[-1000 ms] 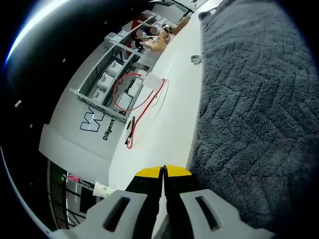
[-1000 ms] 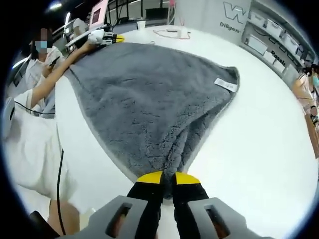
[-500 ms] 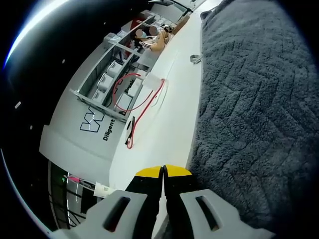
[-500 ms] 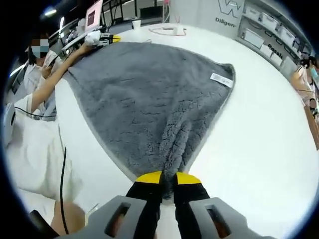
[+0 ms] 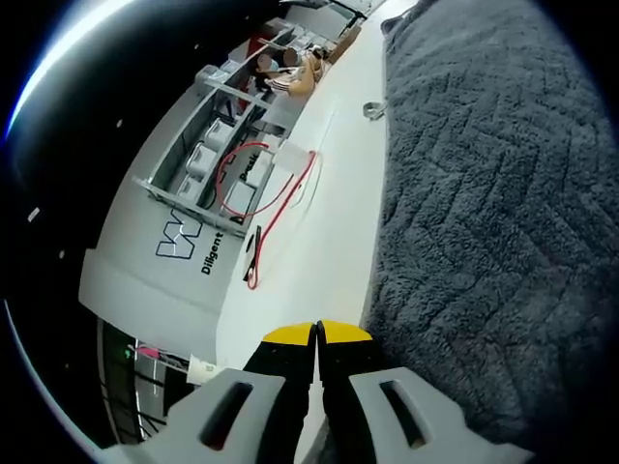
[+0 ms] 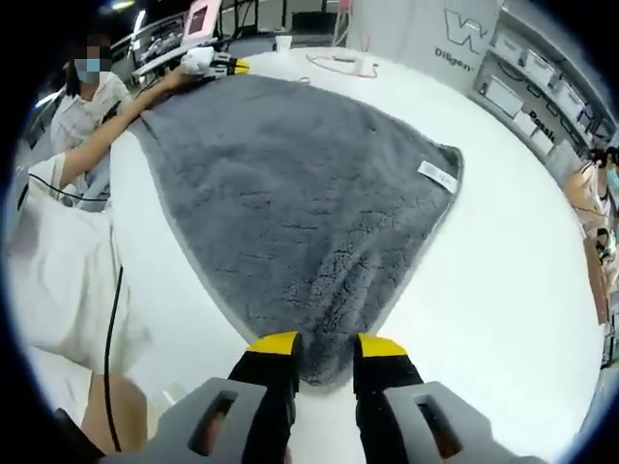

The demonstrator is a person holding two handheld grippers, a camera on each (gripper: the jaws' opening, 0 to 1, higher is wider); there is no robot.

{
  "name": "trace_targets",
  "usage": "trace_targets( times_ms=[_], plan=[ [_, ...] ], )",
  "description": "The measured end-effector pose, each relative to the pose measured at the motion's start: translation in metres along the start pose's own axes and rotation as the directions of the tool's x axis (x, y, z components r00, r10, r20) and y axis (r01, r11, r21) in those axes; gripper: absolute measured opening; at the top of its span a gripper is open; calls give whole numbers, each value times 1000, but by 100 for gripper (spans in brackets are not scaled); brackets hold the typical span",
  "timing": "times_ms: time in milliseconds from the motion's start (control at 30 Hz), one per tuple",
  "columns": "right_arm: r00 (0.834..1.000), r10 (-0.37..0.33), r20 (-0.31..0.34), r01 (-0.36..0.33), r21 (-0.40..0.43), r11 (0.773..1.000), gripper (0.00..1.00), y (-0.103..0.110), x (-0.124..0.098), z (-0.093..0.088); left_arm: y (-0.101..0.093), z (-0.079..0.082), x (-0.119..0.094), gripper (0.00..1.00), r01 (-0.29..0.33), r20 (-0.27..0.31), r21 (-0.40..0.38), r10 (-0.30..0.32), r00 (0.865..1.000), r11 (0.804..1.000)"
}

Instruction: Open the folded towel by lifting each exposed corner and separating the folded layers until the towel lies flat within the target outline without major curled edges

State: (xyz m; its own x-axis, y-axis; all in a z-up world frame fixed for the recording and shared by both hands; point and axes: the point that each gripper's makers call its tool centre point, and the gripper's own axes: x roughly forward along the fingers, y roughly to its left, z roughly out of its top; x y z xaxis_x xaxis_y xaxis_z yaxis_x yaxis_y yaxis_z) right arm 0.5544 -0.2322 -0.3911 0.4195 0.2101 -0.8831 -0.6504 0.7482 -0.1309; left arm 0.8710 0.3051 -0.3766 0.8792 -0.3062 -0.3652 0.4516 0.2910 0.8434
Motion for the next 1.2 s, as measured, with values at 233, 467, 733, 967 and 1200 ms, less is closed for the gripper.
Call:
trace_targets(
  times_ms=[233, 467, 733, 967, 1200],
  plan=[
    [999, -21, 42, 21, 8, 1000, 20, -3, -5, 11, 9, 7, -5, 16, -25, 14, -31, 26, 1000, 999],
    [997, -23, 80, 27, -50, 998, 19, 0, -5, 27, 14, 16, -5, 20, -31, 41, -37, 32, 999, 999],
    [995, -8, 102, 21, -126, 992, 8, 7, -7, 43, 49, 48, -23, 27, -173, 136, -16, 174, 975, 985],
    [994, 5, 111, 11, -144, 990, 3, 14, -5, 53, 67, 90, -54, 9, -227, 245, -54, 234, 941, 972],
    [995, 44, 92, -26, -187, 982, 0, 24, 2, 58, 70, 128, -96, 1, -216, 402, -156, 262, 878, 964]
  ],
)
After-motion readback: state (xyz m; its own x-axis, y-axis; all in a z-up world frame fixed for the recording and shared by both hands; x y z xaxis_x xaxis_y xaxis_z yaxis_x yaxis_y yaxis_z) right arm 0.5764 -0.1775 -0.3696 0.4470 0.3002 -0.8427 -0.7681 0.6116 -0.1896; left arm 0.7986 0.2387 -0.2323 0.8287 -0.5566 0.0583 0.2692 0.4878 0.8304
